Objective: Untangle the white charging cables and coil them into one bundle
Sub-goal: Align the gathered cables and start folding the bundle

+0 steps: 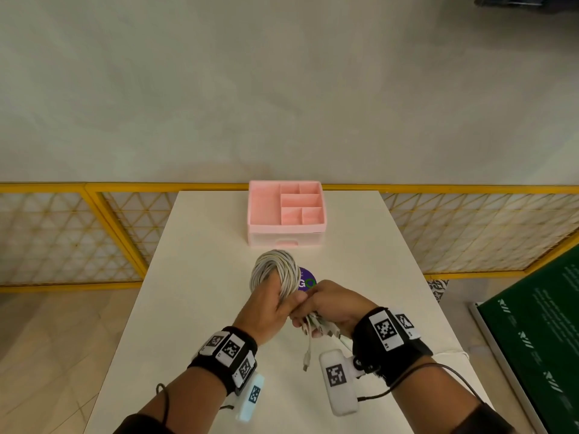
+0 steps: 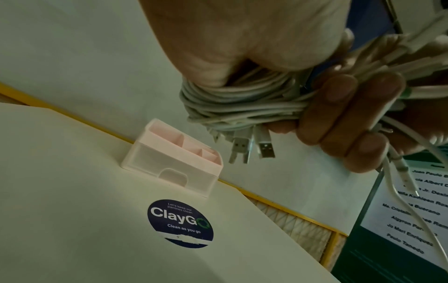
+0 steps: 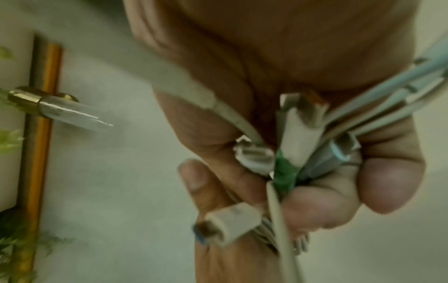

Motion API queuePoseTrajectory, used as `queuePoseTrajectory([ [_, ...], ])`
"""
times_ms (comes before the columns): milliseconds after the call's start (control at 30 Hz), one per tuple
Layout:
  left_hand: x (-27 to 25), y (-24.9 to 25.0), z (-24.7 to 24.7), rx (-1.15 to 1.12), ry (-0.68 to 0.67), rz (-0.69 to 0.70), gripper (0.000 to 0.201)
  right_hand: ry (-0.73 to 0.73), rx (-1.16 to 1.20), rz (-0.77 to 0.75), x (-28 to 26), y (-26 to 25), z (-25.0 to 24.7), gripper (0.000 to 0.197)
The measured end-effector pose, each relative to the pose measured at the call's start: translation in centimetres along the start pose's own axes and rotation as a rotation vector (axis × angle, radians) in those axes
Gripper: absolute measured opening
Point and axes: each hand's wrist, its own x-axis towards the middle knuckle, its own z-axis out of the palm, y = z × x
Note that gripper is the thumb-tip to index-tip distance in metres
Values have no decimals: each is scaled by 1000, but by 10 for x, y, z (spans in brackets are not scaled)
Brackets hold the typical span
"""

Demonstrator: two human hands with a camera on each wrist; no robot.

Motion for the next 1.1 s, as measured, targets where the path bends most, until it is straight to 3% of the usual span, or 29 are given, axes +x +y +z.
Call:
queuePoseTrajectory([
  [200, -4, -1, -6, -20, -323, -182, 110, -6, 38, 128, 5, 4, -7, 10],
  [300, -10, 7, -8, 205, -437, -216, 120, -30, 106, 178, 7, 8, -12, 14],
  [400, -10, 3, -3, 417, -428, -164, 109, -48, 162, 213, 9, 12, -13, 17],
  [533, -5, 3, 7, 383, -325, -141, 61, -76, 149, 215, 6, 8, -6, 15],
  [600, -4, 6, 10, 370, -301, -160, 49, -68, 70, 203, 5, 4, -3, 18],
  [800, -2, -3, 10, 346, -255, -198, 41, -51, -130, 121, 1, -4, -5, 34],
  [933, 0, -5, 3, 208, -317, -244, 28, 46, -196, -15, -2, -4, -19, 51],
  [1100, 0, -6, -7, 59, -286, -448, 21, 56, -293, -193, -5, 5, -41, 24],
])
